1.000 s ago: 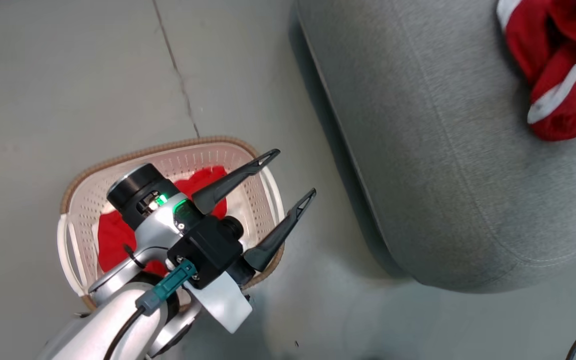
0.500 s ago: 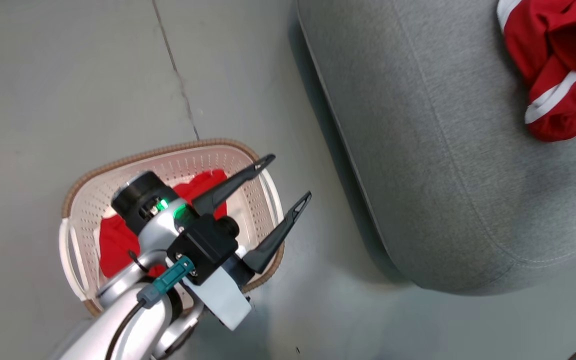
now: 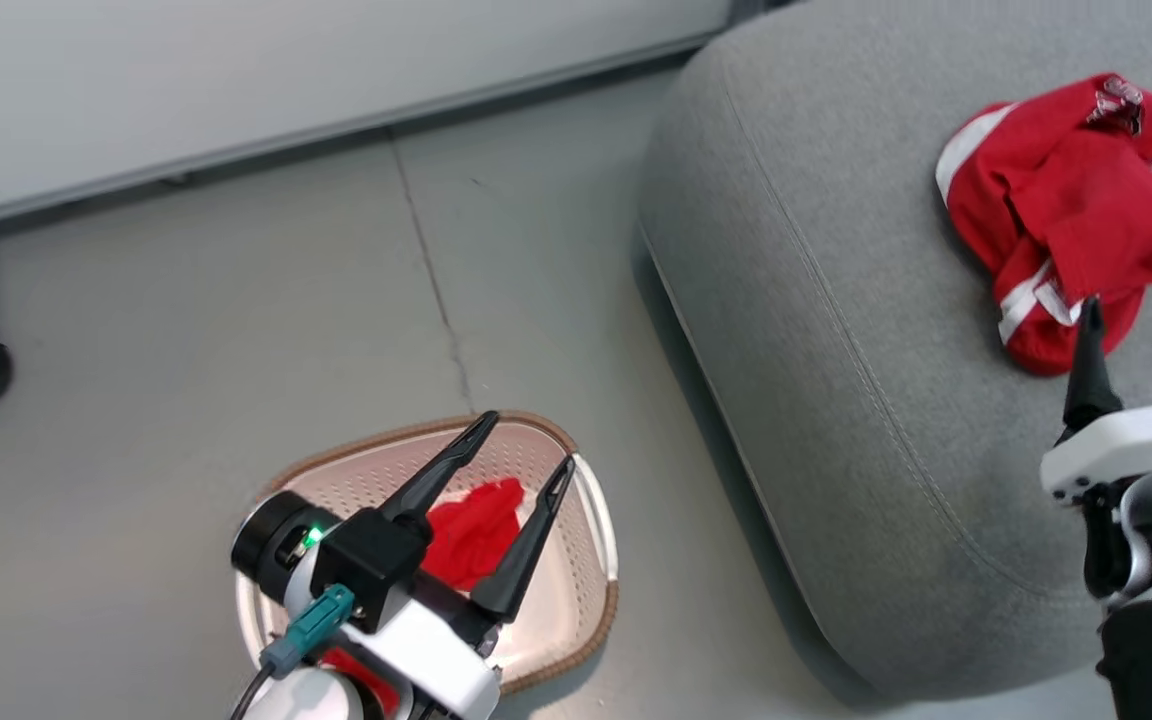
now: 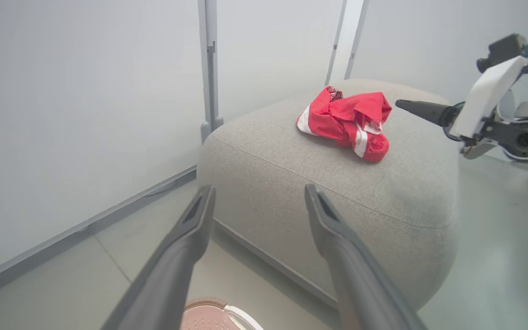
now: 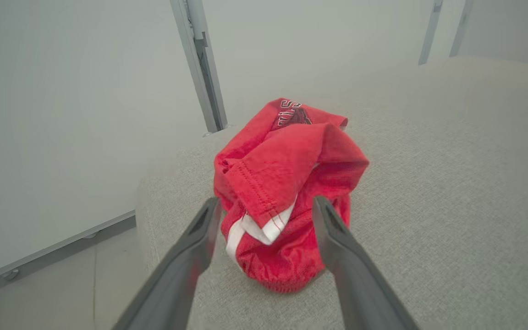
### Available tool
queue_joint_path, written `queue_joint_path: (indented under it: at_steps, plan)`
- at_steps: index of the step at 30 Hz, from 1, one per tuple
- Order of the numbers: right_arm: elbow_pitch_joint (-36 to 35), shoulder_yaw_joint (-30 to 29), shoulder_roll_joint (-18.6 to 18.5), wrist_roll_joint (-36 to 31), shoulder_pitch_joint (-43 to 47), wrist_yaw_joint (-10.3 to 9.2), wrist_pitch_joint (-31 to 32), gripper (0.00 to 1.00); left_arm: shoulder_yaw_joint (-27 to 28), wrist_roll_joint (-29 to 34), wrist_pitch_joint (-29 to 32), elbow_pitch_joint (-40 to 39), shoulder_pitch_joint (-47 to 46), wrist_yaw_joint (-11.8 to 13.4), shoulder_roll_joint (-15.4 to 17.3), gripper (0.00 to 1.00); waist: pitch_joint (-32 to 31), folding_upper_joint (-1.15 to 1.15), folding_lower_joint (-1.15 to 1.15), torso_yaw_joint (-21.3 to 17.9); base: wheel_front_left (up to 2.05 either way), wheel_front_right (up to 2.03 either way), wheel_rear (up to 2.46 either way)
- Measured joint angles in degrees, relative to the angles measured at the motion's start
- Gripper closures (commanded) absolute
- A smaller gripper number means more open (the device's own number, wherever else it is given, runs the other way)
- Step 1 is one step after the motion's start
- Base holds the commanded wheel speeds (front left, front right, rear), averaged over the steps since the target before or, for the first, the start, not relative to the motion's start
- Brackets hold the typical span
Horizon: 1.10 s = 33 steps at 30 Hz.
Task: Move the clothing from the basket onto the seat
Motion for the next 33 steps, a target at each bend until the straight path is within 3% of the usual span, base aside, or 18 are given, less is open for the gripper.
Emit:
queue_joint_path:
  at_steps: [9, 19, 26, 33]
  plan:
    - [-14.6, 4.41, 2.69, -0.92, 9.59, 0.0, 1.09, 0.0, 2.78, -2.57, -2.89, 2.35, 4.56, 4.39, -1.7, 0.0, -6.51, 0.0, 0.0, 7.31, 0.0, 0.0, 0.0]
    - [-32.0, 7.16, 4.21, -1.92, 19.33, 0.0, 7.53, 0.0, 8.38, -5.33, -5.54, 5.05, 5.69, 8.46, -1.9, 0.0, -11.44, 0.0, 0.0, 16.46, 0.0, 0.0, 0.0]
    - [-37.64, 9.36, 4.34, -0.81, 23.84, 0.0, 9.91, 0.0, 13.94, -8.0, -7.86, 6.1, 6.71, 10.78, -1.99, 0.0, -14.59, 0.0, 0.0, 19.73, 0.0, 0.0, 0.0]
    - [-40.1, 9.91, 4.35, -1.01, 26.98, 0.0, 11.24, 0.0, 18.61, -9.75, -9.14, 6.35, 8.83, 11.43, -1.86, 0.0, -15.99, 0.0, 0.0, 20.7, 0.0, 0.0, 0.0]
